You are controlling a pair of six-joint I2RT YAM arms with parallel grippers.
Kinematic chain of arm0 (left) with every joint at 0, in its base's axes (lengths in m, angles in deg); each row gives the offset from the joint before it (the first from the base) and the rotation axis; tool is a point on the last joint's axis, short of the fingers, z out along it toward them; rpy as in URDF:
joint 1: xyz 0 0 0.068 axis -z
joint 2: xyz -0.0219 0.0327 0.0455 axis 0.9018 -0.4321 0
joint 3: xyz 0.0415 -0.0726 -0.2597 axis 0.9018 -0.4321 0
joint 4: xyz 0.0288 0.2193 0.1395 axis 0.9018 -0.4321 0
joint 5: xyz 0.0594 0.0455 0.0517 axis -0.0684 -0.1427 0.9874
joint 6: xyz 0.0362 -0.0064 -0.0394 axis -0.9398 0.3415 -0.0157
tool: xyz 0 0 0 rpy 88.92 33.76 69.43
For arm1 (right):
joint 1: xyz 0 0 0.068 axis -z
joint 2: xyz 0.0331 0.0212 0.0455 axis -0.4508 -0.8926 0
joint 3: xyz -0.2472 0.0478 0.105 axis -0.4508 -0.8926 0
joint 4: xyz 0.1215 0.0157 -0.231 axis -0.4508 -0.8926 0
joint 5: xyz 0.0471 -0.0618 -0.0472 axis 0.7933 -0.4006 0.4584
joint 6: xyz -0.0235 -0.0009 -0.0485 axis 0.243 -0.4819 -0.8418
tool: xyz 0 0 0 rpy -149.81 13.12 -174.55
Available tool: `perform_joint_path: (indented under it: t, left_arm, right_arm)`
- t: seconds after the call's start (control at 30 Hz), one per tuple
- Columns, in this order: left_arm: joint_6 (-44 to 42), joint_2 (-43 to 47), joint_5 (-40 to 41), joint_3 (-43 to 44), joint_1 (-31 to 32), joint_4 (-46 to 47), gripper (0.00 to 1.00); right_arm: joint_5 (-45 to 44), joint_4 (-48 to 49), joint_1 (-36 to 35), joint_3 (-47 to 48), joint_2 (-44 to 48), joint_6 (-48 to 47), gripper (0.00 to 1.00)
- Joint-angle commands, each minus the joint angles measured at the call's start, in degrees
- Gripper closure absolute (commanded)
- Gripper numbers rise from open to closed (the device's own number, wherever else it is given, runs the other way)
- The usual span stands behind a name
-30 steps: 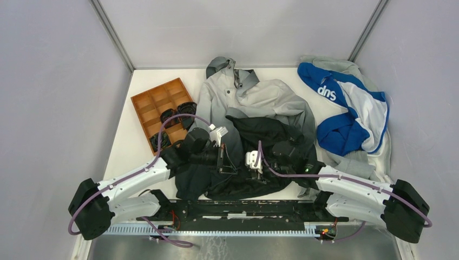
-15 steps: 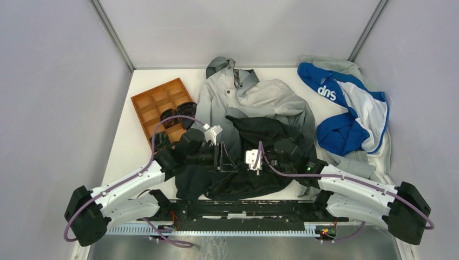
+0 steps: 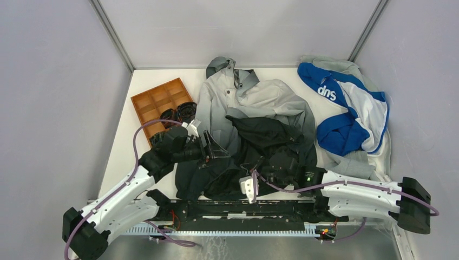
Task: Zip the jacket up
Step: Pick up the jacket from the center of the board.
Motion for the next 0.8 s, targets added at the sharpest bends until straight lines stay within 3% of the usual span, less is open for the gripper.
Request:
perform_joint_path:
  t: [0.0,0.1,0.37,0.53,0.77]
  left_arm:
    - [2.73,3.25,2.31,0.91,-2.16,-4.15,0.18]
    - [4.46,5.77,2.74,-1.01,-2.95,-2.66,0.11]
    - [9.53,6.53,1.48,-7.48,-3.03,7.04,0.10]
    - [11.56,-0.13,-2.22,-8.71,-3.08,16.54,0.11]
    - [6.86,-8.40,-5.66,-3.72,-3.07,15.27,0.14]
  right_arm:
    - [-5.32,6.22,-3.11,-1.06,-0.41,-8.03,1.00]
    - [-6.27,8.89,-3.93,-2.44,-0.45,-10.20,1.00]
    - [-7.65,12.73,-4.77,-3.89,-0.31,-15.32,1.00]
    - [-8.22,15.95,-5.39,-4.59,-0.49,-19.80,1.00]
    - [-8.53,17.52,-5.52,-3.96,-1.24,-21.18,1.00]
